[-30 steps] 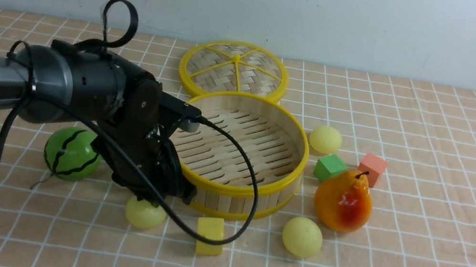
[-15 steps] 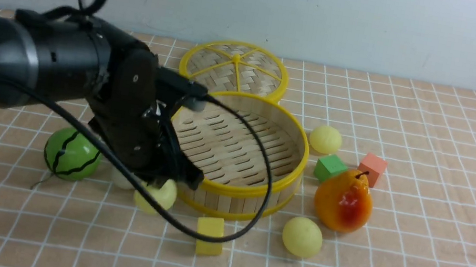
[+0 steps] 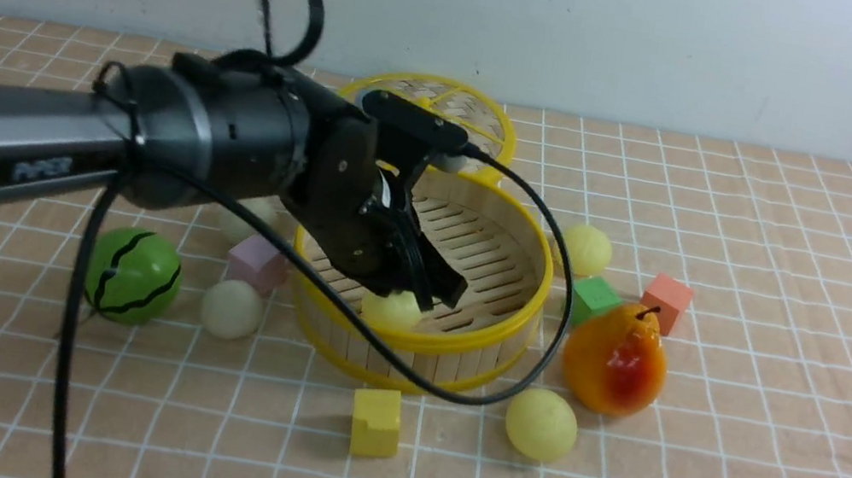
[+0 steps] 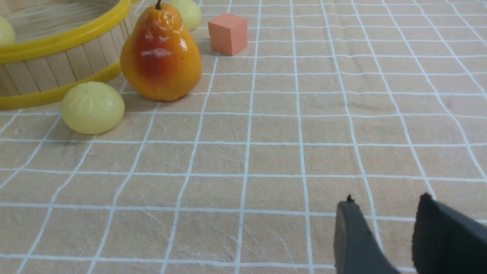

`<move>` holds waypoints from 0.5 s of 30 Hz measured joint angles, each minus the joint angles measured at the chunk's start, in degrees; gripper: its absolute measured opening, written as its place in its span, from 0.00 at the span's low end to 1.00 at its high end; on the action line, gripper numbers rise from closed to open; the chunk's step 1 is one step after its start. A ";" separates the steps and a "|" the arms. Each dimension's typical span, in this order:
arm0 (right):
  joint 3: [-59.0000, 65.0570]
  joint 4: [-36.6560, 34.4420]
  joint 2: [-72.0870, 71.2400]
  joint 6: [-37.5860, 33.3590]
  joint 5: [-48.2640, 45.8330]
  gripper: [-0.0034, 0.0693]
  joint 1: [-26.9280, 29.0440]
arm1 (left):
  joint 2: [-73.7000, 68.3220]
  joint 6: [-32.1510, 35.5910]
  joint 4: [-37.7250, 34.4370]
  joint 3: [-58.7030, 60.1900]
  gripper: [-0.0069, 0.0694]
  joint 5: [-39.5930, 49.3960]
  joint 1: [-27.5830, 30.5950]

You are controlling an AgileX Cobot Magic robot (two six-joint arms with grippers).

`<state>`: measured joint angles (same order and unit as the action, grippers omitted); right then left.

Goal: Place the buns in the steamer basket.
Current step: Use the left arm to put the steamed stuffed bun into the steamer

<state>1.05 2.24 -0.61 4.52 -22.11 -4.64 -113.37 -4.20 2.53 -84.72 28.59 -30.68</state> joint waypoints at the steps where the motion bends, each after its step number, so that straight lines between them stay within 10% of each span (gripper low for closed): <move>1: 0.00 0.00 0.00 0.00 0.00 0.38 0.00 | -0.45 0.00 0.00 -0.11 0.19 0.00 0.00; 8: 0.00 0.00 0.00 0.00 0.00 0.38 0.00 | 0.03 -2.17 0.07 -2.66 0.58 3.83 0.00; 15: 0.00 0.00 0.00 0.00 0.00 0.38 0.00 | 9.57 -6.17 3.05 -2.63 0.56 17.23 0.88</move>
<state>1.05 2.24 -0.61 4.52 -22.11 -4.64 -103.80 -10.37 5.59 -87.35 45.83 -29.80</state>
